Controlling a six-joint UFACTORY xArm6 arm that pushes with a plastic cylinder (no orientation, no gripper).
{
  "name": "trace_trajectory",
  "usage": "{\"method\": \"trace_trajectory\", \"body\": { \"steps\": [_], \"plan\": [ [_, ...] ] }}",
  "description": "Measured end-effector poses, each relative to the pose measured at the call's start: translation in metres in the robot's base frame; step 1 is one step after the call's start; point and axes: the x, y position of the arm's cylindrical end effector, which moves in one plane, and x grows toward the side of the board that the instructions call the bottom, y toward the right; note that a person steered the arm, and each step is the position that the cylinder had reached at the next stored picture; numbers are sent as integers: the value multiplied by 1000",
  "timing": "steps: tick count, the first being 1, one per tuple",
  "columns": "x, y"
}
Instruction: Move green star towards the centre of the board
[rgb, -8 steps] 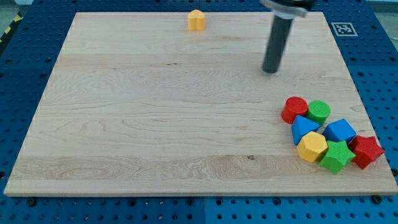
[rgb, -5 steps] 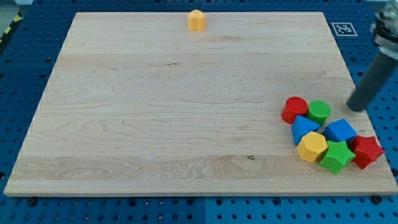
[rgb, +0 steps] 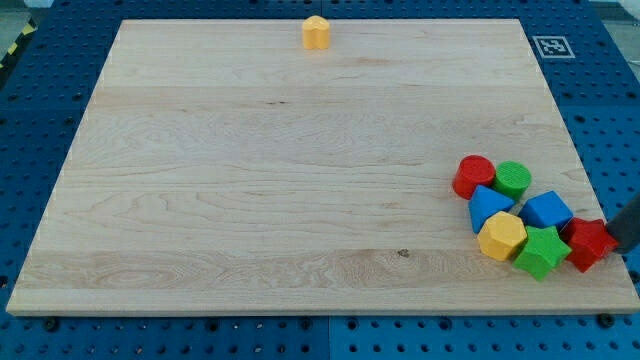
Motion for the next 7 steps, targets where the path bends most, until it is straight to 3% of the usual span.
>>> {"method": "trace_trajectory", "body": {
  "steps": [2,7],
  "plan": [
    [10,-39],
    [30,-41]
  ]
}}
